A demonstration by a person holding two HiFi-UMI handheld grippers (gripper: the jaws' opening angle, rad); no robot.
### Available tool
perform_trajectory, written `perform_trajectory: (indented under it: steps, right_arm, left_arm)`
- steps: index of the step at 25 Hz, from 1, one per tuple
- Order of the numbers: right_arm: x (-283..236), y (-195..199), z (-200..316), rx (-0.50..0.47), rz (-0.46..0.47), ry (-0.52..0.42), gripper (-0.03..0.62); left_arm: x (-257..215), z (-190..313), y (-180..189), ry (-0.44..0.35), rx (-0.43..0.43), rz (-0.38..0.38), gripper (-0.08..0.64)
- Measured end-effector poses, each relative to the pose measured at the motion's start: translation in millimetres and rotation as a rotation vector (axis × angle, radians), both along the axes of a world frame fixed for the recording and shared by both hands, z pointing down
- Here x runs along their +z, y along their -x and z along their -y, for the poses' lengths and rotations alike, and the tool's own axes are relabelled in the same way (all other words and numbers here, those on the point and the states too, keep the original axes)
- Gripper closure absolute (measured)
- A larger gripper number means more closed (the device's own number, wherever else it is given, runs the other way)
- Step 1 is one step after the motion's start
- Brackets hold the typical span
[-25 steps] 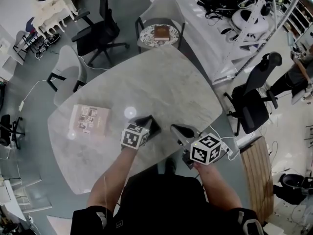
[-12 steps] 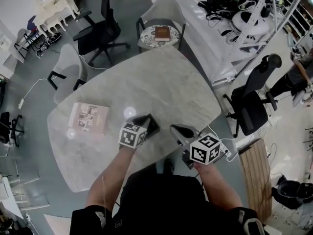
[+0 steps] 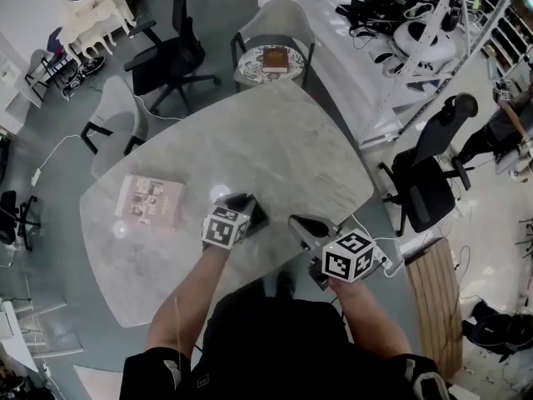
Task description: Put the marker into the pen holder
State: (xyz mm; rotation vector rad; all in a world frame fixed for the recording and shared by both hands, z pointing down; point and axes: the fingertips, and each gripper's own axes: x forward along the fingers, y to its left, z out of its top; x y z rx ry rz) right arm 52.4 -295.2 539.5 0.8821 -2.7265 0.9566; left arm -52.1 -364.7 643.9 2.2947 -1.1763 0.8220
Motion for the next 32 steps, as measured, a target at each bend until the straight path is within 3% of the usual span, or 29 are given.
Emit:
perform_trajectory:
  steps: [5,18,25,32]
  right_arm:
    - [-0.5,-2.2,5.1,0.011,0.004,0.003,0.589]
    - [5.5,2.7,8.9,0.009,0.011,0.010,0.589]
    - [-1.7,-3.9,4.3,0.007,0.013,-0.008,0.589]
    - [-6.4,-21.7,-0.9,-0.013,0.026,-0.045,0.589]
  left_arm:
    - [0.8,5.5,-1.7,0.020,0.013,0.011,0.471]
    - [1.2,8.0,-9.3,-0.017,0.078,0.050,0.500]
    - [-17.2,7.4,2.3,-0.035,0.024,0.029,0.430]
    - [-73.7,-9.8,19.0,-0.153,-0.111,-0.023,0.458]
